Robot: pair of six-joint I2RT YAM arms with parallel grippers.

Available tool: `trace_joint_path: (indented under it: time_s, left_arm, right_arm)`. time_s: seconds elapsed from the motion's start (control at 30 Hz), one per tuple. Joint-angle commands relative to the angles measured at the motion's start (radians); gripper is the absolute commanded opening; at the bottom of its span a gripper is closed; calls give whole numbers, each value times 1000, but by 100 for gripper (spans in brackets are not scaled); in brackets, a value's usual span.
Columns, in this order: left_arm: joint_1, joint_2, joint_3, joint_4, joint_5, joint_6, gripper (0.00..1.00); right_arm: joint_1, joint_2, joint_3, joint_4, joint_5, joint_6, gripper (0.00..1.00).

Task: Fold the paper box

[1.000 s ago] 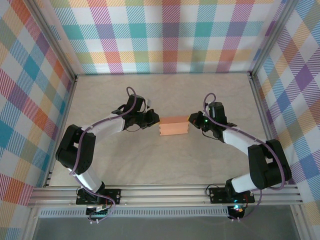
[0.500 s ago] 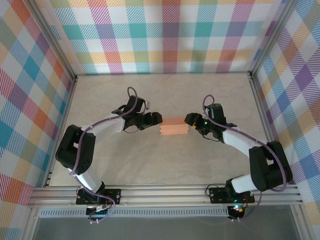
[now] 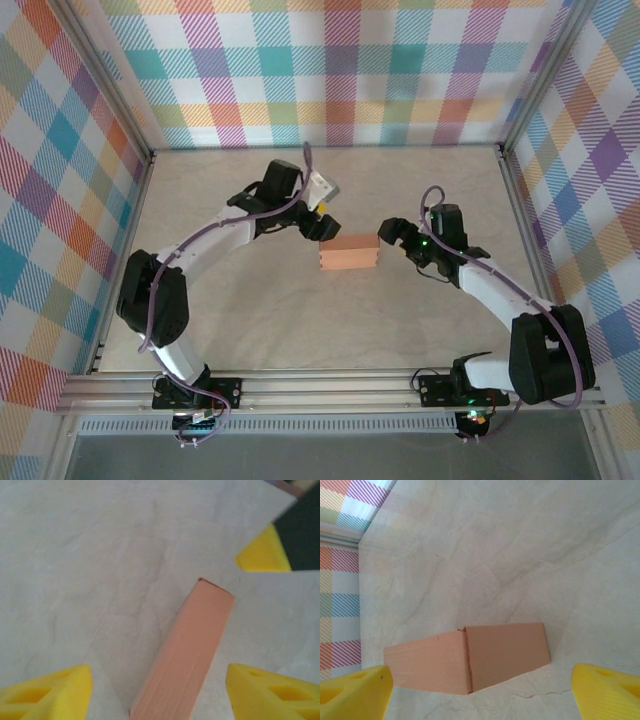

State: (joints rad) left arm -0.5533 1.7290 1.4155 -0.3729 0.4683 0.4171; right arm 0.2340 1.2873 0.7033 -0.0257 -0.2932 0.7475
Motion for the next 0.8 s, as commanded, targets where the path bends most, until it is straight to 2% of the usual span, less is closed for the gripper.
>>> trace_joint_path:
  time_s: [0.0,0.2,0.5,0.77]
  left_arm:
    - [-26,76,99,-234,66,365,69]
    - [-27,190,219,-419,27,557,65]
    - [-26,267,255,-503,-65,638,64]
    - [-34,263,249,-512,-106,651,39]
  right_arm:
    - [-26,-36,-36,-23,-25,-25,91]
    - [-45,-56,-60,-14,-45,-31,91]
    - [-55,-39,-54,-4,-64,-36,90]
    - [-55,-19,-52,9,-66,-22,88]
